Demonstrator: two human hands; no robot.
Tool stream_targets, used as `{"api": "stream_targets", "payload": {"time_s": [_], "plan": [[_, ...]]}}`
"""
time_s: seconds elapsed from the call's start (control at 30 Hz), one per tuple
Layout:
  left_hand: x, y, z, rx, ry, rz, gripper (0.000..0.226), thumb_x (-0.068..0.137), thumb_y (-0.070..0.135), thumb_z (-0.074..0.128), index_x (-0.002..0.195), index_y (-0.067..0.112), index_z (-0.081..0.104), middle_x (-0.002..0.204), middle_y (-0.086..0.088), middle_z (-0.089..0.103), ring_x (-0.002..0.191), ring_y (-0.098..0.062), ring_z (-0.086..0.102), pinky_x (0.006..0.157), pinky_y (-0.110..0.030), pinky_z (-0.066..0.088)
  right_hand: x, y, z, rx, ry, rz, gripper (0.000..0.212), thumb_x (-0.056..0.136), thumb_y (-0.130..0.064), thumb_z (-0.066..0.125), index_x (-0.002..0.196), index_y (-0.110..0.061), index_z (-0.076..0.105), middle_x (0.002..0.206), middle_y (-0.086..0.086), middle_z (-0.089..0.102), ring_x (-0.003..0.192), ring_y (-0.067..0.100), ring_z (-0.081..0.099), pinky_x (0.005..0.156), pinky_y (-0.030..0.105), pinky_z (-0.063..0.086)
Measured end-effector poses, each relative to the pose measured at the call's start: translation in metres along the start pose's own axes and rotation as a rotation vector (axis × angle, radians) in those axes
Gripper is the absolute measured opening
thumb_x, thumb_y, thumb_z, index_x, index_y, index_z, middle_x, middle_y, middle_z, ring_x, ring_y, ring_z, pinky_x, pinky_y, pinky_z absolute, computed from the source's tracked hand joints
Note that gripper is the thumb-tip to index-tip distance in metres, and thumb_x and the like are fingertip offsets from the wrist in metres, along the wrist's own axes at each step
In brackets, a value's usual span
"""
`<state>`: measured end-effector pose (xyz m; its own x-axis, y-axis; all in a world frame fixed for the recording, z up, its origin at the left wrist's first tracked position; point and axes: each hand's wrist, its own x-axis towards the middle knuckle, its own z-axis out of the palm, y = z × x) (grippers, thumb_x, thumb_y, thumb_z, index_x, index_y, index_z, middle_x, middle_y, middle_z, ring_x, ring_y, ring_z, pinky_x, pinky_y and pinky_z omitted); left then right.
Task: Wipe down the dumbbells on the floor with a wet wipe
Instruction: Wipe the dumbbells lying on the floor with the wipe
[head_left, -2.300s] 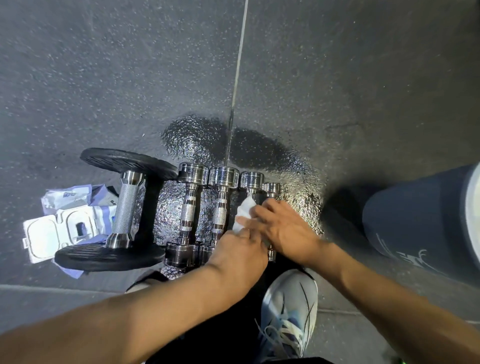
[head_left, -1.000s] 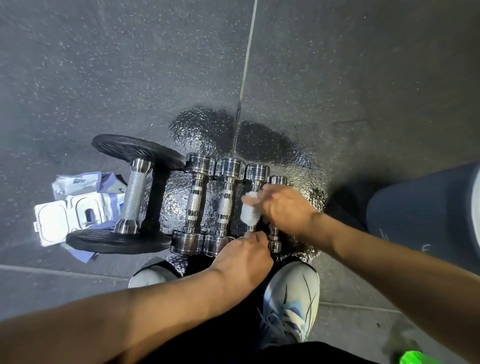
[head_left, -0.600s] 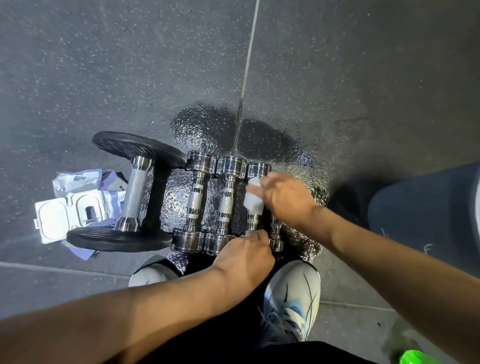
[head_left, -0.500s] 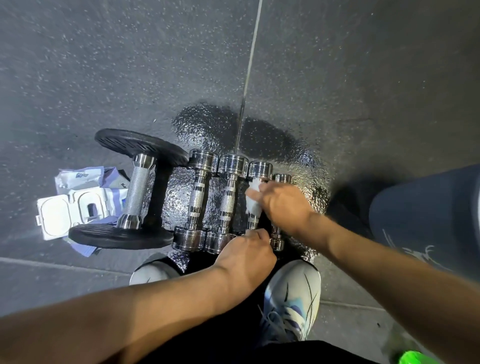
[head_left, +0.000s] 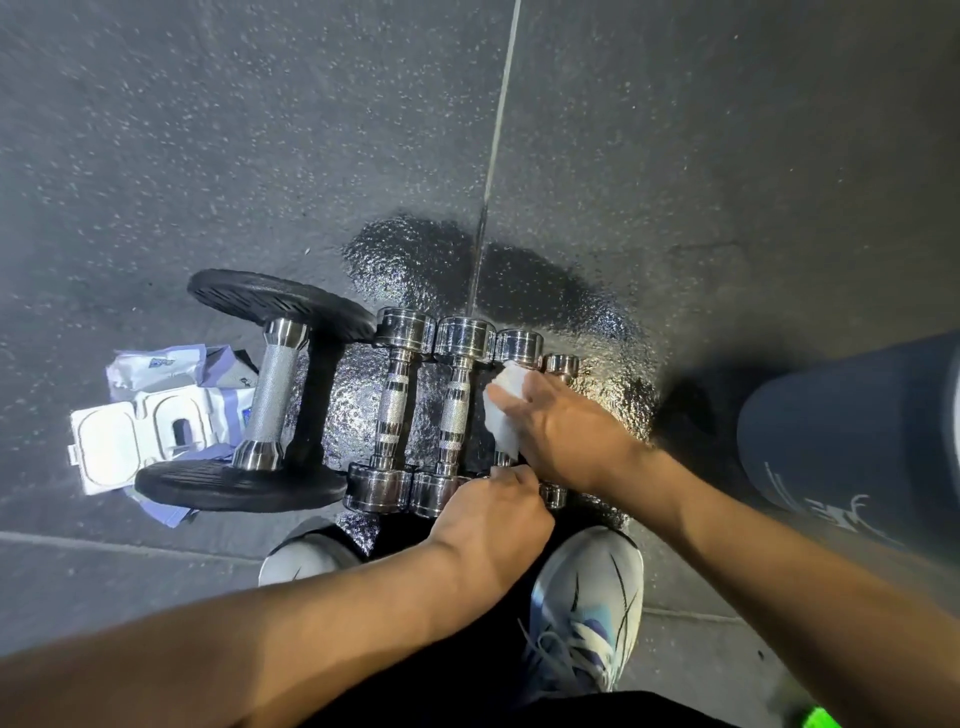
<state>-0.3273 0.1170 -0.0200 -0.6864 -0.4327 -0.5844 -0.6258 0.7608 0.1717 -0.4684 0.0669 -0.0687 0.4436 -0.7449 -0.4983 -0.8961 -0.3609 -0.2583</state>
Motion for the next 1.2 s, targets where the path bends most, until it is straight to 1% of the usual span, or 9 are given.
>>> {"api": "stream_targets", "payload": {"time_s": [0.13,0.27,0.43,0.57,0.67,0.77,0.9,1.03,1.2], "plan": [[0.000,0.002,0.001,0.005,0.062,-0.005,0.036,0.103,0.003,0.037,0.129,0.000,0.061,0.132,-0.023,0.054,0.117,-0.032,0.058,0.074,-0.035,0.043,-0.009,0.007,0.013,0.263,0.146,0.041,0.060,0.095,-0.039,0.039,0.153,-0.027,0.034,0.131,0.017,0.052,0.099,0.032,0.065,0.083,0.045,0.057],[0.000,0.003,0.002,0.000,0.062,-0.010,0.035,0.102,0.003,0.039,0.127,0.000,0.063,0.130,-0.023,0.054,0.115,-0.033,0.058,0.080,-0.036,0.050,-0.017,-0.007,0.014,0.364,0.434,0.070,0.037,0.104,-0.029,0.052,0.140,-0.027,0.046,0.138,0.012,0.039,0.075,0.023,0.062,0.060,0.030,0.053],[0.001,0.002,0.000,-0.014,0.062,-0.006,0.034,0.103,0.003,0.039,0.127,0.003,0.063,0.131,-0.021,0.054,0.116,-0.031,0.058,0.071,-0.034,0.038,-0.004,-0.012,0.016,0.100,0.563,0.074,0.026,0.096,-0.024,0.066,0.121,-0.016,0.066,0.125,0.012,0.057,0.102,0.025,0.055,0.069,0.035,0.058],[0.002,0.001,0.007,-0.047,0.049,0.009,0.034,0.102,0.003,0.040,0.124,0.003,0.065,0.127,-0.021,0.056,0.114,-0.032,0.059,0.081,-0.038,0.052,-0.011,-0.011,0.035,0.199,0.474,0.069,0.019,0.097,-0.017,0.065,0.115,-0.015,0.068,0.126,0.006,0.063,0.115,0.028,0.058,0.076,0.039,0.063],[-0.003,0.000,0.005,-0.025,0.088,-0.027,0.027,0.092,0.009,0.051,0.103,0.010,0.077,0.104,-0.013,0.068,0.092,-0.024,0.068,0.066,-0.030,0.053,-0.027,-0.012,0.040,0.205,0.481,-0.064,0.043,0.071,-0.011,0.091,0.110,-0.017,0.075,0.122,-0.001,0.071,0.115,0.012,0.055,0.094,0.026,0.052],[0.001,0.003,0.011,-0.028,0.108,0.014,0.033,0.101,0.004,0.041,0.119,0.005,0.068,0.122,-0.021,0.060,0.107,-0.032,0.063,0.075,-0.035,0.051,-0.032,-0.008,0.027,0.153,0.471,-0.147,0.048,0.057,-0.005,0.096,0.102,-0.016,0.080,0.114,-0.001,0.075,0.109,0.004,0.056,0.090,0.020,0.050],[0.003,0.003,0.008,-0.019,0.104,0.003,0.031,0.101,0.004,0.040,0.120,0.002,0.065,0.125,-0.022,0.054,0.110,-0.032,0.058,0.075,-0.035,0.045,-0.007,0.005,0.009,0.191,0.410,-0.049,0.013,0.087,-0.001,0.071,0.095,-0.012,0.074,0.104,0.008,0.075,0.082,0.025,0.073,0.071,0.029,0.061],[0.002,0.001,0.009,-0.051,0.088,-0.011,0.031,0.101,0.006,0.041,0.120,0.004,0.066,0.124,-0.020,0.056,0.110,-0.031,0.057,0.078,-0.035,0.047,0.008,-0.003,0.014,0.051,0.253,0.038,0.030,0.107,-0.027,0.030,0.098,-0.017,0.057,0.092,0.008,0.069,0.064,0.018,0.065,0.061,0.031,0.059],[0.001,-0.001,0.011,-0.044,0.095,0.002,0.034,0.103,0.004,0.038,0.126,0.001,0.063,0.129,-0.024,0.056,0.116,-0.036,0.057,0.087,-0.041,0.050,-0.007,-0.002,0.033,0.314,0.106,-0.056,0.016,0.102,-0.035,0.056,0.093,-0.028,0.067,0.087,-0.007,0.068,0.078,0.007,0.062,0.074,0.021,0.051]]}}
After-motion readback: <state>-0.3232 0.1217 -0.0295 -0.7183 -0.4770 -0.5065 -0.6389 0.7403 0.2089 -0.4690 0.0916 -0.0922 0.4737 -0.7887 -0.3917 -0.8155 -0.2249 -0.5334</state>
